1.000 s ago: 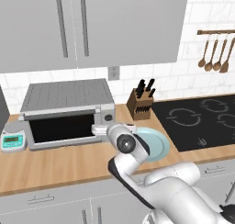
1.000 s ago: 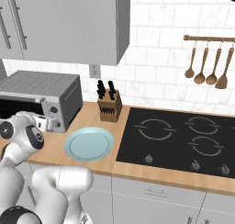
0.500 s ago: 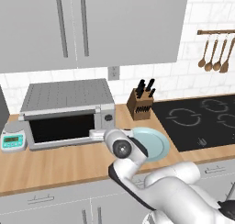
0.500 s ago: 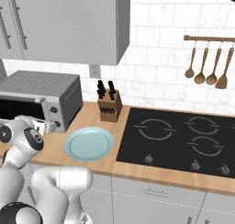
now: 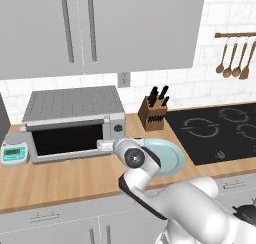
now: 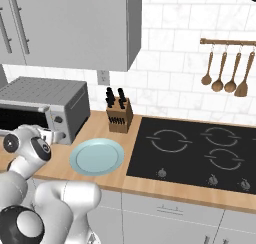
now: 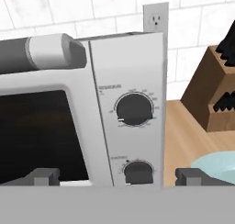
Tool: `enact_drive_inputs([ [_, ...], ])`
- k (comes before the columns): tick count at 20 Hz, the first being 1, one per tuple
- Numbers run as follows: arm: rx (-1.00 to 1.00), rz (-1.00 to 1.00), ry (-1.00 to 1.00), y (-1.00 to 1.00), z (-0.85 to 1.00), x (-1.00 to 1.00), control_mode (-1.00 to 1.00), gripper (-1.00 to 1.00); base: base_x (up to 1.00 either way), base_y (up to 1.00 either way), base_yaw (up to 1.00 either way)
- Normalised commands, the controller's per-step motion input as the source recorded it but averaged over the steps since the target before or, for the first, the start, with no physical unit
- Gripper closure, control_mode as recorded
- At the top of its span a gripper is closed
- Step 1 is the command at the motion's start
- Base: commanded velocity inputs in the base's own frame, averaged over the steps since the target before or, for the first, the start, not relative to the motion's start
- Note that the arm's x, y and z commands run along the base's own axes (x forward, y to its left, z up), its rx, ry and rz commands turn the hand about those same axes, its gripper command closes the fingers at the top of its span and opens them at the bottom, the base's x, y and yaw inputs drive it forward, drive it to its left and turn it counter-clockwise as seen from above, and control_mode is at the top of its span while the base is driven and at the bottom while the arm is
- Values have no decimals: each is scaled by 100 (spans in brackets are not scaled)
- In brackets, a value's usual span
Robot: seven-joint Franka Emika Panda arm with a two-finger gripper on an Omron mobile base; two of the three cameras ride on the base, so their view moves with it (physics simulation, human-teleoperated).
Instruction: Pick up the kebab skewer and baguette bread, and place them inside the toaster oven. Close the toaster oven door and start by setting the timer.
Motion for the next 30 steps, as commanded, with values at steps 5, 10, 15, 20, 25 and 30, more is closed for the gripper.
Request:
enact_drive_inputs([
  [5,0,2,0,-3,-13,28,-100,-100,0,0,0],
  [10,0,1,0,-4,-25,12,-100,-100,0,0,0],
  [15,0,1,-2,-6,-28,3,-100,-100,0,0,0],
  [20,0,1,-5,-15,-23,0,-100,-100,0,0,0],
  [25,0,0,-4,-8,-27,6,-100,-100,0,0,0],
  [30,0,0,-1,-3,-30,12,-100,-100,0,0,0],
])
